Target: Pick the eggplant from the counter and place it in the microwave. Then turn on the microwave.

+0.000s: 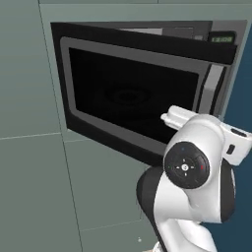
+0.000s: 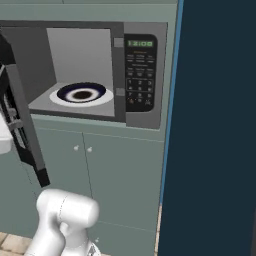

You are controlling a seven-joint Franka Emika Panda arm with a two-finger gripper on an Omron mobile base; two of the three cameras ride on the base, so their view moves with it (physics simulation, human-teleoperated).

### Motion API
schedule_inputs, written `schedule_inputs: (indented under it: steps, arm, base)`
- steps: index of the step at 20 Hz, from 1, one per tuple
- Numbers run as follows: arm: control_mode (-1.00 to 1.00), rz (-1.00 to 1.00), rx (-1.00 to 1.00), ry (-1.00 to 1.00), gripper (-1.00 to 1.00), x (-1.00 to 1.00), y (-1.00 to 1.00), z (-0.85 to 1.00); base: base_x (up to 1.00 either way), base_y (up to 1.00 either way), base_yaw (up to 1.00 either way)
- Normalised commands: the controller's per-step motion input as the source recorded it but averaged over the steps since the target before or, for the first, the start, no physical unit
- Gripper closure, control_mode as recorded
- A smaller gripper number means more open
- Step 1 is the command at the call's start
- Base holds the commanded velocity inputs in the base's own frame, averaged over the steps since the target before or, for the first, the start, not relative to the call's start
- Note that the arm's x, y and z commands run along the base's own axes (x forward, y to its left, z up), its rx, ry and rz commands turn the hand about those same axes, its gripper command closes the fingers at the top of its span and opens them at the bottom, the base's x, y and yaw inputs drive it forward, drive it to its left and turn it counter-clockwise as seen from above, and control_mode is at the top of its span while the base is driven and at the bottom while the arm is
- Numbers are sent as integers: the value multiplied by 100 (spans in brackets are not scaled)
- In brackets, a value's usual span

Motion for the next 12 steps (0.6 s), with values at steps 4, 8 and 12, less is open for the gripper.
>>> schedule_inputs:
  steps: [4,8,12]
  arm:
    - [-100,0,0,0,-100,-41,7,0]
    - [-100,0,-2,-2,-100,-40,10,0]
    - [-100,0,-5,-4,-100,-42,16,0]
  base:
    - [0,0,0]
    - [0,0,0]
    - [0,0,0]
